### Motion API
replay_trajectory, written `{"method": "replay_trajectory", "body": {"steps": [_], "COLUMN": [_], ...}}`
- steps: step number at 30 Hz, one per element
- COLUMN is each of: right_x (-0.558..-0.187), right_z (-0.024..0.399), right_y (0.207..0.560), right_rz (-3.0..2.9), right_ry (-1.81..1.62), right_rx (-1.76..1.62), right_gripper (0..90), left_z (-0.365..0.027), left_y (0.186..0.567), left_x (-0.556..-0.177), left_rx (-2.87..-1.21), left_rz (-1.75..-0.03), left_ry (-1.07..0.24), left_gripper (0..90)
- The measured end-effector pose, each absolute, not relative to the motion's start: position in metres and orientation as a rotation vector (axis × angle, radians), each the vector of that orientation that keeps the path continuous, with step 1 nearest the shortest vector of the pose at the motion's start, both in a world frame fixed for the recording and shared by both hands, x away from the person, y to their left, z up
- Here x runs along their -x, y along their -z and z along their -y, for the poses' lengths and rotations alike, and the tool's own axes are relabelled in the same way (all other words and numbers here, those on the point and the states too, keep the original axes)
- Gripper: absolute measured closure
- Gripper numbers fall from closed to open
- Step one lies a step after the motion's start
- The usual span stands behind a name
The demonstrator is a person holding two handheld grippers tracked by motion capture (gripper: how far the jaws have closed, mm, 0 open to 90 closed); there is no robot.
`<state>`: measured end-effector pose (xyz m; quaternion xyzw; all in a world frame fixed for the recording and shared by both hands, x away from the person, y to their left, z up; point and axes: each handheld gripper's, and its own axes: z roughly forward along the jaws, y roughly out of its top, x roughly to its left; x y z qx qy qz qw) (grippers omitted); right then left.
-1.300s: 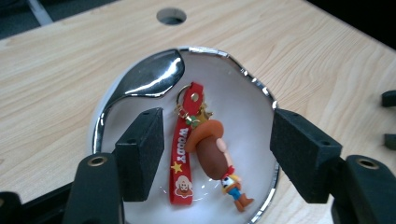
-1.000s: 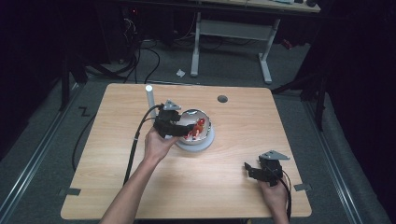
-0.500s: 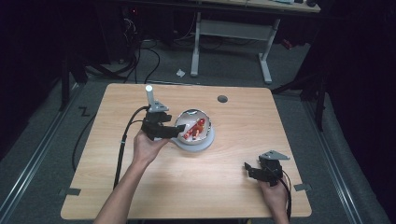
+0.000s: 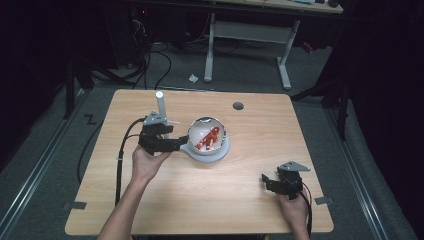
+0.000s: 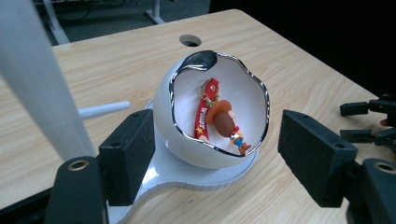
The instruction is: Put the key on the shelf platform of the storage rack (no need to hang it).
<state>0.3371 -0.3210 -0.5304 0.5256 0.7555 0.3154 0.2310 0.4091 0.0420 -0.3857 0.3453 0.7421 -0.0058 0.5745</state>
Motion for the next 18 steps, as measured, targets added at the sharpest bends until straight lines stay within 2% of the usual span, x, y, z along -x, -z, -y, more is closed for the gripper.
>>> {"method": "replay_trajectory", "body": {"steps": [18], "right_x": [-0.337], "right_z": [0.321], "right_y": [0.530], "right_rz": [-2.077], "right_ry": [-0.867], "right_rx": [-1.446], "right_gripper": [29.1], "left_z": [-0.079], "left_y": [0.387], "left_x": [-0.394], "left_rx": [-0.766], "left_rz": [-1.743], "left_ry": [-0.044], "left_gripper": [25.1]}}
